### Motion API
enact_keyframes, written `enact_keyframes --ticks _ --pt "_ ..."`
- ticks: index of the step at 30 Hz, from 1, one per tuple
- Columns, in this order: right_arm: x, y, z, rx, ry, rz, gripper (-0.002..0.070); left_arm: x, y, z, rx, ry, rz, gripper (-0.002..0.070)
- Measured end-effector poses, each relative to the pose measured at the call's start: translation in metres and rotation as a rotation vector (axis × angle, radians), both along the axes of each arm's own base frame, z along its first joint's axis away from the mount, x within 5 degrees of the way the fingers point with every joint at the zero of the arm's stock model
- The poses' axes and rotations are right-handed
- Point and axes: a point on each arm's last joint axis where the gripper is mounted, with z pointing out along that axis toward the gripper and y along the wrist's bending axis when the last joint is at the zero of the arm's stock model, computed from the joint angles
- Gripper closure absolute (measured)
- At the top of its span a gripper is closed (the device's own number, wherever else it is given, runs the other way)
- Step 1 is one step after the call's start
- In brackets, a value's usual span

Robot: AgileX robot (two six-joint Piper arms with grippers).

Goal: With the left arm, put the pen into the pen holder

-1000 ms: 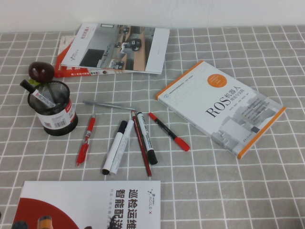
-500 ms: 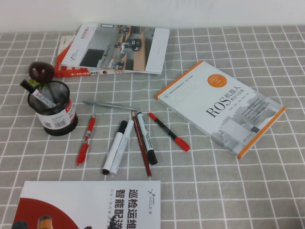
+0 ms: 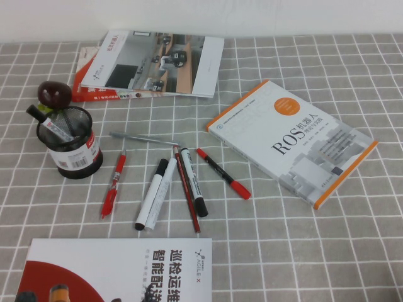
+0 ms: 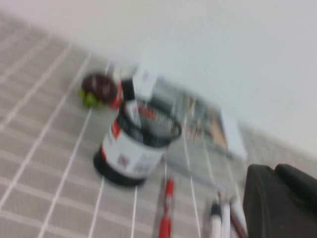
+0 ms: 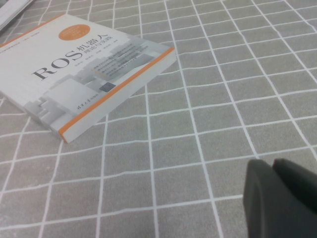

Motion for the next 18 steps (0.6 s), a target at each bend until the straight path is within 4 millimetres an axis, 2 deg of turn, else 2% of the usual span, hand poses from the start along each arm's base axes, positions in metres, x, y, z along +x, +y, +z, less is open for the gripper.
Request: enact_keyframes --ticks 4,10,14,18 --pt "0.0 0.0 0.0 0.0 0.0 0.0 0.0692 0.023 -0.006 0.028 0.033 0.213 -0.05 0.0678" --pt "0.0 0.0 0.0 0.0 0.0 0.0 0.0691 0.065 -0.02 0.067 0.228 0.445 -0.228 0.0678" --pt "0.0 0.0 0.0 0.0 0.0 0.0 0.0691 0.097 -0.029 0.077 0.276 0.536 -0.341 0.0678" --pt "0.0 0.0 0.0 0.0 0.0 0.0 0.0691 0.131 -0.037 0.076 0.336 0.592 -0.414 0.0678"
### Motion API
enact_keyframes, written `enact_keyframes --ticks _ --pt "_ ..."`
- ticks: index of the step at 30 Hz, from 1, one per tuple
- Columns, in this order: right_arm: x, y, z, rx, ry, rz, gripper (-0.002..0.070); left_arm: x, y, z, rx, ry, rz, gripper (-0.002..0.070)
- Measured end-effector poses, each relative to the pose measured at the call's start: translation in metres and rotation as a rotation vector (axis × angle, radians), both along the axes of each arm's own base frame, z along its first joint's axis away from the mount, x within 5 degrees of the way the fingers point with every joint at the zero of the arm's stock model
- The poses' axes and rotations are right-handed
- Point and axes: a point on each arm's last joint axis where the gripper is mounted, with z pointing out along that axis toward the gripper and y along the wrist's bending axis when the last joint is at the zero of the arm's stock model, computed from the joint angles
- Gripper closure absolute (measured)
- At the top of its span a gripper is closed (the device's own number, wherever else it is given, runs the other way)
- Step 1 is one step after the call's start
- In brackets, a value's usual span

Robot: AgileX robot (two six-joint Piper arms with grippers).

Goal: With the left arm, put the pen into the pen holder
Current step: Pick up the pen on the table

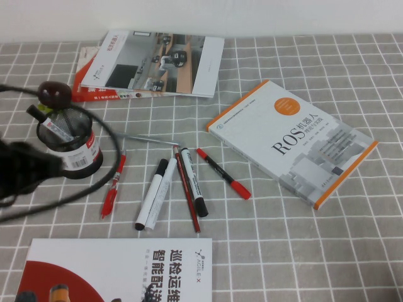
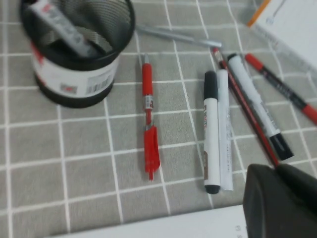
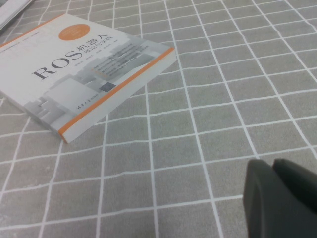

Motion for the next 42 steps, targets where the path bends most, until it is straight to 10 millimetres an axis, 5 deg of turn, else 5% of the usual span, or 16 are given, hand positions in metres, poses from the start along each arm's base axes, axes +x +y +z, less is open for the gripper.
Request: enact_keyframes --ticks 17,33,42 --pt "0.0 0.0 0.0 0.0 0.0 0.0 0.0692 0.101 -0.096 -0.056 0.279 0.315 -0.304 0.0678" --pt "0.0 0.0 0.0 0.0 0.0 0.0 0.0691 0.132 -0.115 -0.098 0.369 0.486 -0.287 0.0678" --pt "0.0 0.0 0.0 0.0 0.0 0.0 0.0691 0.141 -0.122 -0.117 0.469 0.445 -0.313 0.0678"
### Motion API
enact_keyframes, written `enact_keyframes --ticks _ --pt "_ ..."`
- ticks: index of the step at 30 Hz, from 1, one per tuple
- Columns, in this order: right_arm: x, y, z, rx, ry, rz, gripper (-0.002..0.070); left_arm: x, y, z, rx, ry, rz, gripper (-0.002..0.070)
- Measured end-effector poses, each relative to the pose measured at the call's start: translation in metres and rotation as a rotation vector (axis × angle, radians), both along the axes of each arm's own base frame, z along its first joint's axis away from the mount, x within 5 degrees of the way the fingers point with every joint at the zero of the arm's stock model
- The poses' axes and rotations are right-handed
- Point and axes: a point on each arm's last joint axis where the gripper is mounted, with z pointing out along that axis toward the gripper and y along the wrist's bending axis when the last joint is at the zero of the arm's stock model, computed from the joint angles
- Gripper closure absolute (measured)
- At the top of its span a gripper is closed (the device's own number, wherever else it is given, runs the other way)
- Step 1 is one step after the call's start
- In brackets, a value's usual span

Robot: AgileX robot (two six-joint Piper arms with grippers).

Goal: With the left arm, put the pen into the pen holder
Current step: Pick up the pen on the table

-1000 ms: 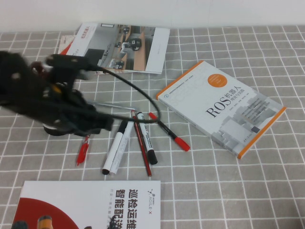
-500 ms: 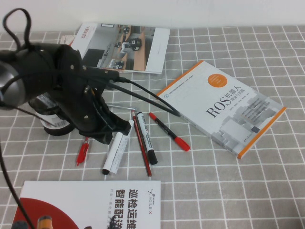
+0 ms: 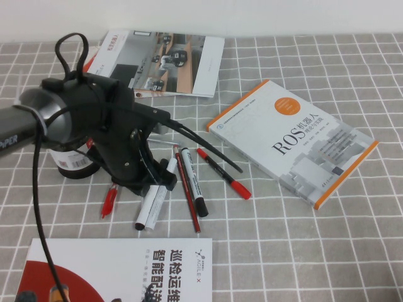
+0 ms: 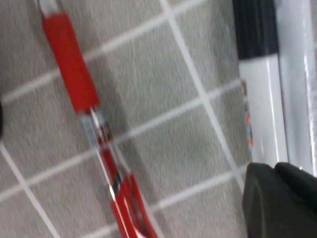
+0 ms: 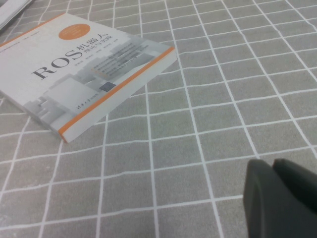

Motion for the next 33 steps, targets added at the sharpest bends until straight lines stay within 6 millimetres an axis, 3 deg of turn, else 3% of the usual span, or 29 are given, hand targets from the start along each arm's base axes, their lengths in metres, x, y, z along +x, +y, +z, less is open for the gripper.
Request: enact_keyframes --ticks 5,11,13,33 --pt "0.0 0.0 0.0 0.0 0.0 0.0 0.0691 0.003 -0.001 -0.001 -0.001 -0.031 -0.033 0.0641" --pt "0.0 0.0 0.0 0.0 0.0 0.0 0.0692 0.003 -0.001 -0.001 -0.003 -0.034 -0.027 0.0459" --pt "0.0 0.0 0.0 0.0 0.0 0.0 0.0692 0.004 0.0 -0.001 0.0 -0.035 -0.005 0.0429" --pt "0.0 0.0 0.0 0.0 0.0 0.0 0.0691 0.017 -0.006 -0.02 0.006 -0.029 0.028 0.0414"
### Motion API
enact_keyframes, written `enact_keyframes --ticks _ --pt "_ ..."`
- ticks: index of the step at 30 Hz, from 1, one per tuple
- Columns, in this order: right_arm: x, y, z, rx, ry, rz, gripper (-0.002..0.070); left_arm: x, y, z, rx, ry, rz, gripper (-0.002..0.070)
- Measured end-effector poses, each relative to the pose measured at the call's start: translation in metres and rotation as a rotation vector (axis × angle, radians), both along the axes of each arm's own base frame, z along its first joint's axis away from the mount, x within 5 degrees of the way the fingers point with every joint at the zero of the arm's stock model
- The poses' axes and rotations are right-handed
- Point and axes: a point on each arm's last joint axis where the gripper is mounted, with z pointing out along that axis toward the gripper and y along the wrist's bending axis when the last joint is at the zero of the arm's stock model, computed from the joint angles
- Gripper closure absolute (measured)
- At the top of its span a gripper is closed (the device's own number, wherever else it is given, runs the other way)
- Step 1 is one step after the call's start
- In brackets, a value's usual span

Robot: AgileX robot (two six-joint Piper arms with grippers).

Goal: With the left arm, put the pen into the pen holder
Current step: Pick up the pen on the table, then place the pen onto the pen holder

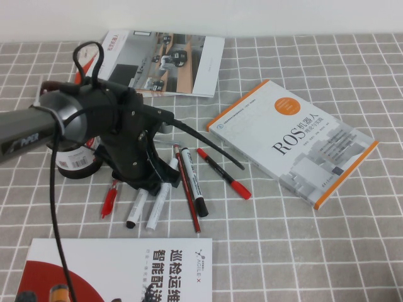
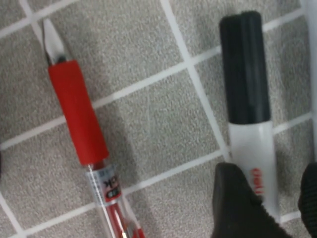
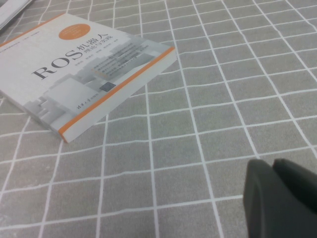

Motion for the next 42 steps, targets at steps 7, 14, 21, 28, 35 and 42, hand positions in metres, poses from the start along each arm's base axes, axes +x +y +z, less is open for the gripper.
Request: enact_keyframes --ticks 7,14,21,28,35,42 --pt "0.0 0.0 0.0 0.0 0.0 0.0 0.0691 0.003 -0.001 -0.005 0.038 0.073 0.007 0.0459" --pt "0.0 0.0 0.0 0.0 0.0 0.0 0.0691 0.003 -0.001 -0.005 0.045 0.087 0.009 0.0501" --pt "0.0 0.0 0.0 0.0 0.0 0.0 0.0692 0.002 -0.002 -0.005 0.046 0.089 0.008 0.0555" --pt "0.0 0.0 0.0 0.0 0.0 0.0 0.0692 -0.003 0.001 0.033 0.002 -0.007 -0.011 0.0555" --pt "0.0 0.0 0.0 0.0 0.0 0.0 0.0691 -0.044 0.021 0.109 -0.182 -0.375 -0.027 0.0555" --pt "0.0 0.0 0.0 0.0 0.0 0.0 0.0691 -0.095 0.046 0.13 -0.368 -0.773 -0.057 0.0555"
